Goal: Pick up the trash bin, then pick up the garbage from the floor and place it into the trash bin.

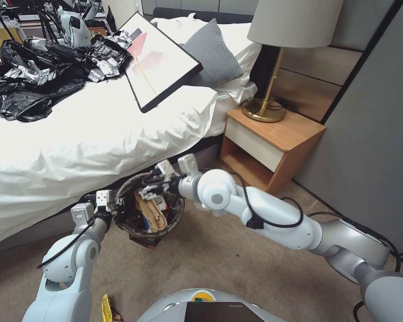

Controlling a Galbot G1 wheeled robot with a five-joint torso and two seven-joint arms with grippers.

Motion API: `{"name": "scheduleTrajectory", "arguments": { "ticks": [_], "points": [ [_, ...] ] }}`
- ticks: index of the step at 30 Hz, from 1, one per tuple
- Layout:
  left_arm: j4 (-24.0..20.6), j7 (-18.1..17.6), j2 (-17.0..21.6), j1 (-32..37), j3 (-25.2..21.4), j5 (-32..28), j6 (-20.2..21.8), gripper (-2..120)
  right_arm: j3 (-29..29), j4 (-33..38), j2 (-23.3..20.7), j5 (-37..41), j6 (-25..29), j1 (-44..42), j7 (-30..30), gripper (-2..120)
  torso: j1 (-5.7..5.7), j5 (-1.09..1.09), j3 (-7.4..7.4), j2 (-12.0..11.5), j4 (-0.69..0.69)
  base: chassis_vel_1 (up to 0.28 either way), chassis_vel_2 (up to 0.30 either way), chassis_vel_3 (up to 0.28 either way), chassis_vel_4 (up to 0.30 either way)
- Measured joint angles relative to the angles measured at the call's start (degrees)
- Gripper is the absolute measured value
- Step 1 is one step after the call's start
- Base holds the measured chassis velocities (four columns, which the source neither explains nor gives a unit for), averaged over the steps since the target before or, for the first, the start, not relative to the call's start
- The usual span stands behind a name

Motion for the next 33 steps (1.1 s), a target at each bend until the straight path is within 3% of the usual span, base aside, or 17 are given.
{"name": "scheduleTrajectory", "arguments": {
  "ticks": [5, 8, 15, 17, 18, 20, 21, 22, 25, 26, 27, 33],
  "points": [
    [-0.3, 0.0, 0.0, 0.0, -0.1, -0.3, 0.0, 6, 4.2, 1.3, -3.0, -6.9, 3.6, 1.2, 0.7, 100, 0.0, 0.0, 0.0, 0.0, 0.01, 0.0, 0.0, 0.0, 0.0],
    [-0.9, -0.4, 0.0, 0.1, -0.1, -0.6, 0.0, 6, 11.0, 1.4, -7.6, -21.7, 11.3, -2.5, -1.3, 100, 0.0, 0.0, 0.0, 0.0, -0.01, 0.0, 0.0, 0.0, 0.0],
    [-1.3, -0.6, 0.1, 0.2, -0.1, -0.8, 0.0, 6, 16.6, 1.7, -9.9, -27.3, 14.2, -7.7, -2.4, 100, 0.0, 0.02, 0.0, 0.0, -0.02, 0.0, 0.0, 0.0, 0.0],
    [-1.5, -0.8, 0.3, 0.2, -0.1, -1.1, 0.0, 6, 22.1, 1.6, -10.5, -32.7, 15.2, -12.6, -3.6, 100, 0.0, 0.02, 0.0, 0.0, -0.01, 0.0, 0.0, 0.0, 0.0],
    [-1.5, -0.8, 0.3, 0.2, -0.1, -1.1, 0.0, 6, 22.1, 1.6, -10.5, -32.7, 15.2, -12.6, -3.6, 100, 0.0, 0.02, 0.0, 0.0, -0.01, 0.0, 0.0, 0.0, 0.0],
    [-1.8, -1.5, 0.5, 0.4, 0.0, -2.0, -0.3, 6, 34.1, -0.1, -10.1, -45.1, 18.6, -24.0, -7.6, 100, 0.0, -0.01, 0.0, 0.0, -0.01, 0.0, 0.0, 0.0, 0.0],
    [-1.8, -1.5, 0.5, 0.4, 0.0, -2.0, -0.3, 6, 34.1, -0.1, -10.1, -45.1, 18.6, -24.0, -7.6, 100, 0.0, -0.01, 0.0, 0.0, -0.01, 0.0, 0.0, 0.0, 0.0],
    [-1.8, -2.0, 0.6, 0.6, 0.1, -2.6, -0.8, 6, 41.4, -2.3, -8.5, -56.9, 23.8, -33.7, -12.5, 100, 0.0, 0.04, 0.0, 0.0, -0.03, 0.0, 0.0, 0.0, 0.0],
    [-1.8, -2.2, 0.5, 0.8, 0.2, -2.8, -1.0, 6, 45.6, -3.1, -5.8, -63.7, 26.9, -39.8, -14.6, 100, 0.0, 0.01, 0.0, 0.0, -0.05, 0.0, 0.0, 0.0, 0.0],
    [-1.8, -2.3, 0.5, 1.0, 0.3, -2.8, -1.2, 6, 47.9, -3.3, -3.0, -67.6, 28.6, -44.1, -15.3, 100, 0.0, 0.02, -0.01, 0.0, -0.05, 0.0, 0.0, 0.0, 0.0],
    [-1.7, -2.5, 0.6, 1.3, 0.4, -3.2, -1.4, 6, 51.0, -3.7, 2.7, -73.7, 31.8, -50.5, -16.8, 100, 0.0, 0.02, -0.01, 0.0, -0.03, 0.0, 0.0, 0.0, 0.0],
    [-2.1, -4.2, 1.0, 1.9, 0.5, -5.0, -1.3, 6, 54.0, -3.9, 9.8, -81.2, 37.7, -58.2, -17.6, 100, 0.0, -0.02, 0.0, 0.0, 0.0, 0.0, 0.0, 0.0, 0.0]
  ]
}}
